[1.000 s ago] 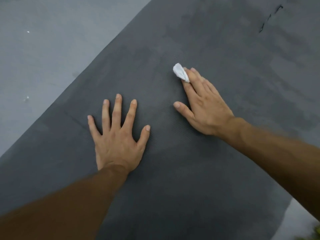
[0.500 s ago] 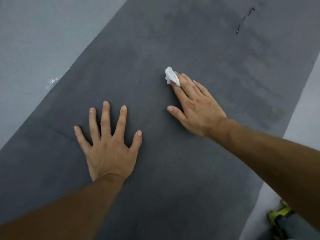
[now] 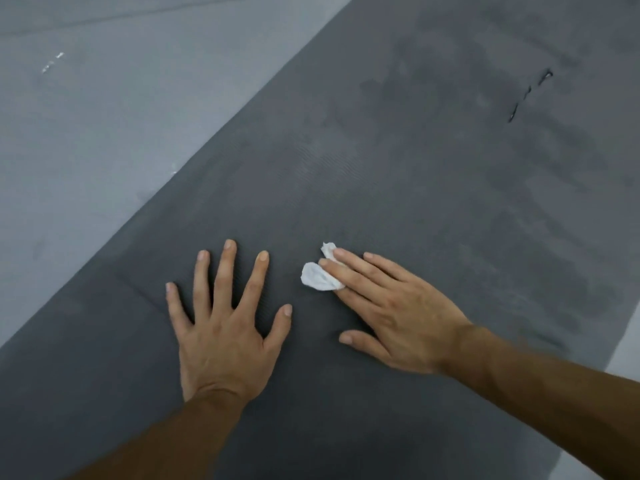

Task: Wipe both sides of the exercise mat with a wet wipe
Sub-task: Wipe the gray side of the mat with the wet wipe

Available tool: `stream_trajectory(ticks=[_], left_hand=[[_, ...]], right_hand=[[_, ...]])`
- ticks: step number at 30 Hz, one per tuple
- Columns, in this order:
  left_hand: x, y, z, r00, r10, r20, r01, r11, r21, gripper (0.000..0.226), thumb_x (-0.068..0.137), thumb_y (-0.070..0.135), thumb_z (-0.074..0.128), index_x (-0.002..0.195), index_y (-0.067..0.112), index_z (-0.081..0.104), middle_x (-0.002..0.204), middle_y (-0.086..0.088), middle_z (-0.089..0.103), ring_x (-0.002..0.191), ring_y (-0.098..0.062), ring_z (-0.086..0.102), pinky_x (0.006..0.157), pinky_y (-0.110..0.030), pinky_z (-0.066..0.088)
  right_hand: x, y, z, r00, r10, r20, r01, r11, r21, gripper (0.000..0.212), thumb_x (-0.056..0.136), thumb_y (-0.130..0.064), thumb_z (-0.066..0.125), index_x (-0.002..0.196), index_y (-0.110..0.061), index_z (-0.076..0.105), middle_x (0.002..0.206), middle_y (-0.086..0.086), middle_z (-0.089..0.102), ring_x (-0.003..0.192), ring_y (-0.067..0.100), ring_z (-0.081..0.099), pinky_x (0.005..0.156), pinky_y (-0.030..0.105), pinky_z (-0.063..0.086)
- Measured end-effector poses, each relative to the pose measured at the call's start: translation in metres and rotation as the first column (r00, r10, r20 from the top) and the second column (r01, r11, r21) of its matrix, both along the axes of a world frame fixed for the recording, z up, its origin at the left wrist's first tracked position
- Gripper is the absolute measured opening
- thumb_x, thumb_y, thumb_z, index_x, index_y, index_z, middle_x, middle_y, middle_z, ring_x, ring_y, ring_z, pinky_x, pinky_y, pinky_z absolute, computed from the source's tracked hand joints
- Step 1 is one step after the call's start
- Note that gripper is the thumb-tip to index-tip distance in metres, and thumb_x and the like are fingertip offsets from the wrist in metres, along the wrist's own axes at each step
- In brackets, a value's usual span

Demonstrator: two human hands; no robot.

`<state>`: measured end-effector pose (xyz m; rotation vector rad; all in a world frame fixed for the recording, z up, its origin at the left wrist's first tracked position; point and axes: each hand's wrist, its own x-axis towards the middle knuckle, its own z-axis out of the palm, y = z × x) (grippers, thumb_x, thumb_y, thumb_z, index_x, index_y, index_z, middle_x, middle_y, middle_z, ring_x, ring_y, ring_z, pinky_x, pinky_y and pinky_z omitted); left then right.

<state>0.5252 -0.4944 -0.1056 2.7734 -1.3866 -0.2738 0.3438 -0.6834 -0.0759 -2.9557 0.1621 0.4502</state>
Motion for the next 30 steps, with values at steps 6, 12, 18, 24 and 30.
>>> stream_trajectory(ticks=[6, 12, 18, 24, 30], left_hand=[[-0.001, 0.000, 0.001, 1.000, 0.008, 0.009, -0.008, 1.000, 0.008, 0.075, 0.094, 0.066, 0.033, 0.162, 0.036, 0.025, 0.172, -0.003, 0.017, 0.160, -0.031, 0.008, 0.122, -0.069, 0.010], [-0.001, -0.002, 0.000, 1.000, 0.011, 0.013, -0.011, 1.000, 0.011, 0.075, 0.093, 0.065, 0.035, 0.162, 0.036, 0.027, 0.172, -0.002, 0.017, 0.160, -0.030, 0.009, 0.122, -0.068, 0.009], [-0.001, -0.002, 0.000, 1.000, 0.009, 0.025, -0.009, 1.000, -0.007, 0.074, 0.093, 0.064, 0.036, 0.161, 0.036, 0.028, 0.172, -0.001, 0.018, 0.160, -0.029, 0.010, 0.123, -0.066, 0.009], [0.000, 0.000, -0.003, 0.999, 0.010, 0.041, -0.010, 1.000, 0.010, 0.074, 0.096, 0.066, 0.031, 0.163, 0.037, 0.023, 0.173, 0.002, 0.012, 0.160, -0.026, 0.006, 0.124, -0.064, 0.008], [-0.001, 0.000, -0.005, 0.999, 0.006, 0.034, -0.006, 1.000, 0.011, 0.073, 0.098, 0.070, 0.023, 0.164, 0.040, 0.016, 0.174, 0.004, 0.006, 0.160, -0.023, 0.001, 0.125, -0.062, 0.006]], right_hand=[[-0.014, -0.079, -0.007, 0.939, -0.334, 0.081, 0.341, 0.936, -0.091, 0.077, 0.108, -0.060, 0.014, 0.163, -0.007, 0.024, 0.173, 0.004, 0.013, 0.161, 0.018, 0.004, 0.130, 0.041, 0.010], [-0.027, -0.092, -0.010, 0.906, -0.415, 0.086, 0.414, 0.910, 0.036, 0.080, 0.107, -0.062, 0.017, 0.165, -0.007, 0.014, 0.175, 0.003, 0.003, 0.160, 0.015, -0.003, 0.130, 0.035, 0.004], [-0.047, -0.022, -0.005, 0.983, -0.166, 0.080, 0.155, 0.980, 0.122, 0.087, 0.105, -0.069, 0.026, 0.163, -0.005, 0.021, 0.174, 0.005, 0.004, 0.161, 0.020, -0.002, 0.127, 0.041, 0.013], [-0.066, 0.002, -0.017, 0.988, -0.016, 0.150, 0.004, 0.996, 0.085, 0.083, 0.105, -0.069, 0.027, 0.163, -0.009, 0.026, 0.174, 0.002, 0.012, 0.161, 0.019, 0.004, 0.127, 0.041, 0.013], [-0.075, -0.079, -0.019, 0.957, -0.251, 0.148, 0.264, 0.961, -0.077, 0.081, 0.107, -0.065, 0.017, 0.161, -0.007, 0.031, 0.173, 0.003, 0.014, 0.160, 0.017, 0.006, 0.130, 0.042, 0.013]])
